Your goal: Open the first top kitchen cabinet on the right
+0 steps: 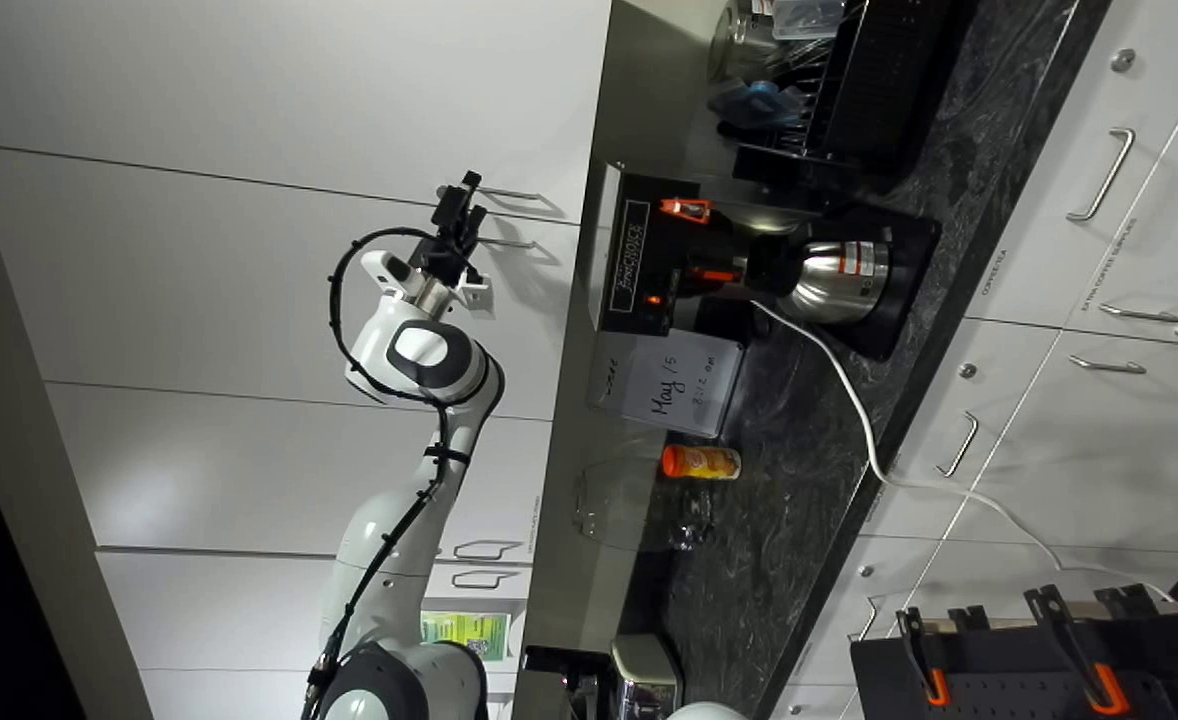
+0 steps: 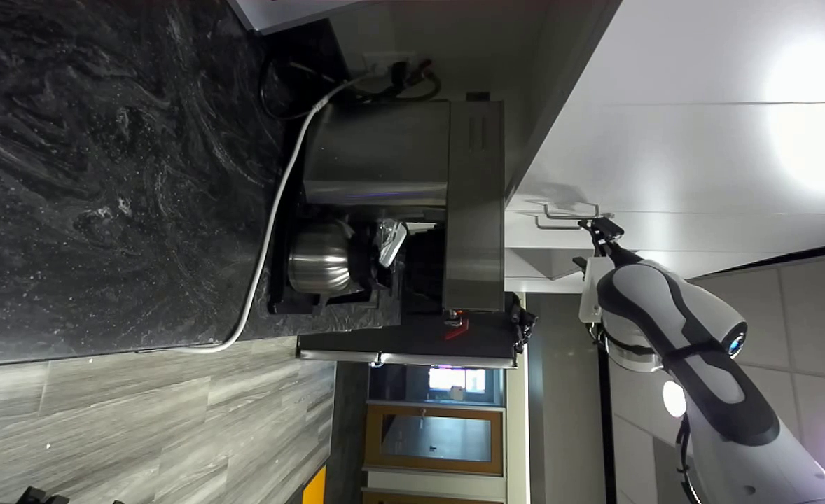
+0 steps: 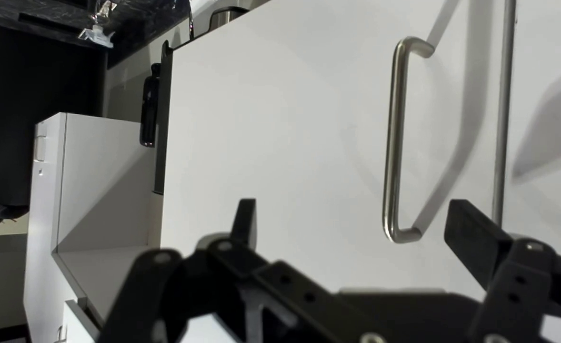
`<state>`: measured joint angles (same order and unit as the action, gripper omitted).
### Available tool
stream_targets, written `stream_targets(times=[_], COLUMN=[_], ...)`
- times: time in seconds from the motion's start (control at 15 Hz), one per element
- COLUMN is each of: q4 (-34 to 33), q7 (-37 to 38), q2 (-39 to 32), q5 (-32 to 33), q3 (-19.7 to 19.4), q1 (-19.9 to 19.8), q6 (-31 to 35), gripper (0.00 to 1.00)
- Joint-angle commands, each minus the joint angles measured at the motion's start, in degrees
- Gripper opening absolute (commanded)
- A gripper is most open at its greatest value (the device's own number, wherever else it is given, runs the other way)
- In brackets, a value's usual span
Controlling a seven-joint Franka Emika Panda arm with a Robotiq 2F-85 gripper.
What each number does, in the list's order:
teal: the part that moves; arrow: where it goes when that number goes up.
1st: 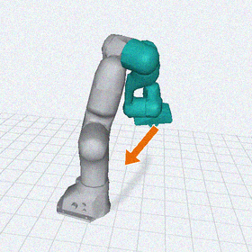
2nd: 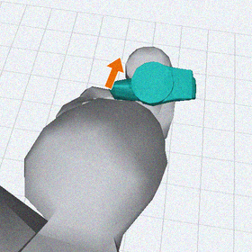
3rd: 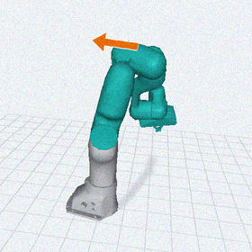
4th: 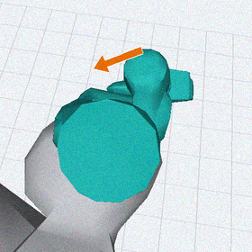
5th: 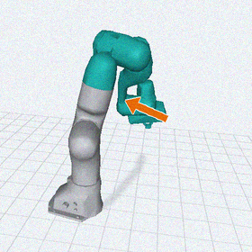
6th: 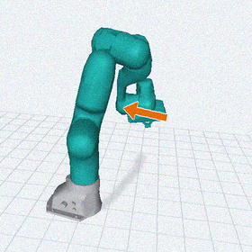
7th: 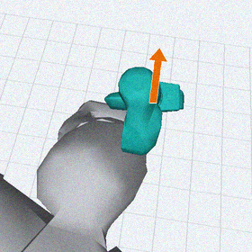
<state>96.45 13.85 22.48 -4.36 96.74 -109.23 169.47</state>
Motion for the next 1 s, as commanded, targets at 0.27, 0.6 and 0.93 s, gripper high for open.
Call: stream_targets(times=[0.27,0.6,0.93], q4=[-3.65,-4.86,-6.64], q7=[-1.53,-1.74,1.15], q2=[1.62,3.36,10.02], q5=[-5.04,-6.68,-6.51], q3=[4.78,7.48,4.12], q1=[-6.89,-10.47,-11.61], q6=[-1.08,-0.90,0.05], gripper=[1.00,1.00,1.00])
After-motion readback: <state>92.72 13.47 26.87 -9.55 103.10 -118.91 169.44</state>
